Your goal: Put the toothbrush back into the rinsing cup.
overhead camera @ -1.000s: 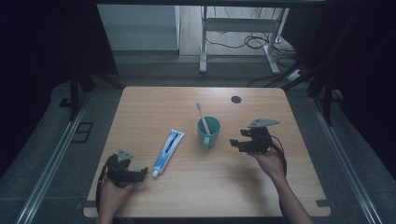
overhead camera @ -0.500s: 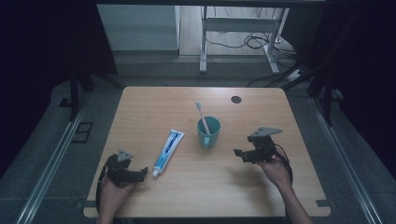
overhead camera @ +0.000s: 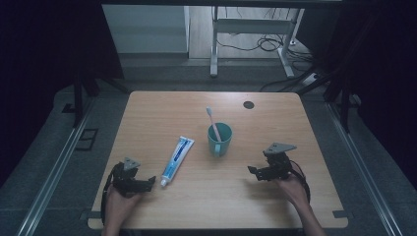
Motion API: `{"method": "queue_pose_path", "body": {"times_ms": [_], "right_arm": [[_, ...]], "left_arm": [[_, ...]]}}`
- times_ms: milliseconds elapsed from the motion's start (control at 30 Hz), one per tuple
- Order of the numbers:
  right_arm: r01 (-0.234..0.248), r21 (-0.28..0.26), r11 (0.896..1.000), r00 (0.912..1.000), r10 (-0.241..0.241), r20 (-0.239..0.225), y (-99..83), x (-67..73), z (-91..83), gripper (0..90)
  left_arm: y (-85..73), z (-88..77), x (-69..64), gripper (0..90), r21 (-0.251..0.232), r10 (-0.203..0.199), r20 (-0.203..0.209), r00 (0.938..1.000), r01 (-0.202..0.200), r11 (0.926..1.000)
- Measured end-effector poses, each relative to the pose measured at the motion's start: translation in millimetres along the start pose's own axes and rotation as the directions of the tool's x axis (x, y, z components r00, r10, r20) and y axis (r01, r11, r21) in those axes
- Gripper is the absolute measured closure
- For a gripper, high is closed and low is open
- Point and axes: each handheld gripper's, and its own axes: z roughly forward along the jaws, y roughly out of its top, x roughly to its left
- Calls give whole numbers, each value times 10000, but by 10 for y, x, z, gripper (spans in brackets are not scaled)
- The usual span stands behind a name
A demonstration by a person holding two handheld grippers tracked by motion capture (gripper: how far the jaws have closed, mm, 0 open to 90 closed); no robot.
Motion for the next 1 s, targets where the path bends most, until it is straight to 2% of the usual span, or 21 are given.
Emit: {"method": "queue_pose_path", "body": {"times_ms": [267, 533, 1000], "right_arm": [[159, 295, 9994, 9999, -158, -28, -169, 36, 62, 38], [139, 396, 9991, 9998, -135, -116, -275, 64, 116, 30], [175, 489, 9986, 9997, -168, -157, -371, 60, 149, 29]], "left_arm": [[0, -1, 1, 13, 6, 3, 18, 10000, -3, 10000], [0, -1, 1, 13, 8, 4, 19, 10000, -4, 10000], [1, 1, -2, 6, 29, 29, 21, 10000, -29, 10000]]}}
